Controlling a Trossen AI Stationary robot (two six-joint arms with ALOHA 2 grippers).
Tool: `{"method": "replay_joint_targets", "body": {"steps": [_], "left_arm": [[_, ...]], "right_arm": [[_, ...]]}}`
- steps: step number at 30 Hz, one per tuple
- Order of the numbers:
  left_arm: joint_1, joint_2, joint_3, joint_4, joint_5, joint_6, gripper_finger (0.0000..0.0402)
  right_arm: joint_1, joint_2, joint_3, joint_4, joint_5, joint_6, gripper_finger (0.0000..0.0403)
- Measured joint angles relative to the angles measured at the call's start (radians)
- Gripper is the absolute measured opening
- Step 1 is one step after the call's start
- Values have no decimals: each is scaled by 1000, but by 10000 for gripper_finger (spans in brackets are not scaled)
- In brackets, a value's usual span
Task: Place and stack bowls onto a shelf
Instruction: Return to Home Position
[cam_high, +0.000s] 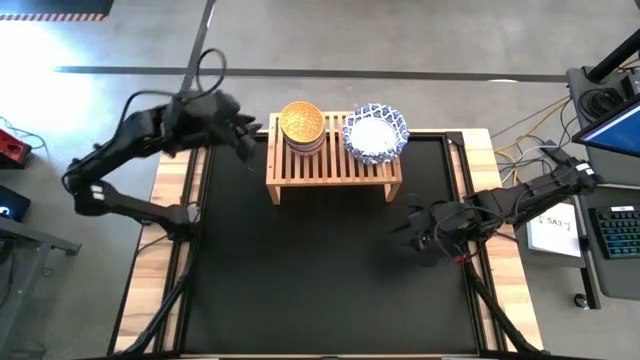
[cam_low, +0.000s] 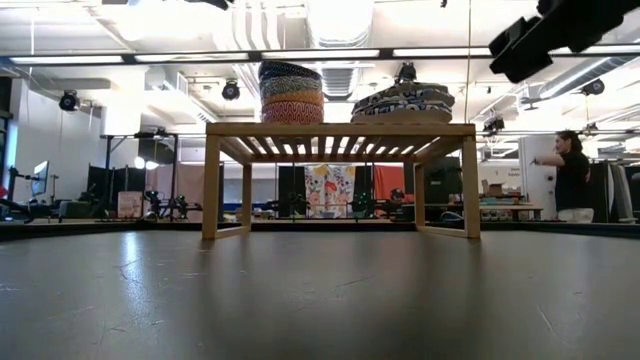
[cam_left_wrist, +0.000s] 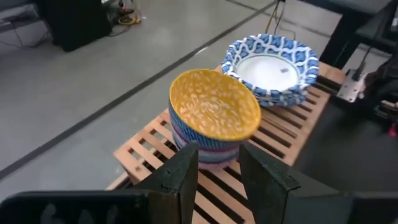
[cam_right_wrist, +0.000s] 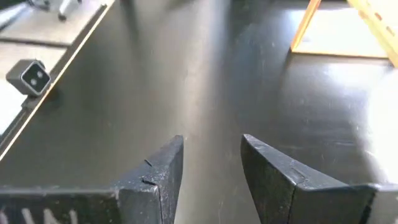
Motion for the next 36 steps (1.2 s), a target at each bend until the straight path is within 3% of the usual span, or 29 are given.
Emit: {"method": "replay_joint_targets", "body": {"steps": [8,17,31,36], "left_arm": [[-177,-219,-266,97,-100,-130,100],[-304,-392,-578,361,-127,-163,101],[-336,-441,-900,683,-126,-170,101],[-378,-441,-1028,806,-125,-212,101]], "right_arm": [[-6,-107,-180,226,57,-42,151],[-11,-213,-329,343,114,-51,151],[-13,-278,-599,683,117,28,151],[-16,-275,-598,696,144,56,151]]}}
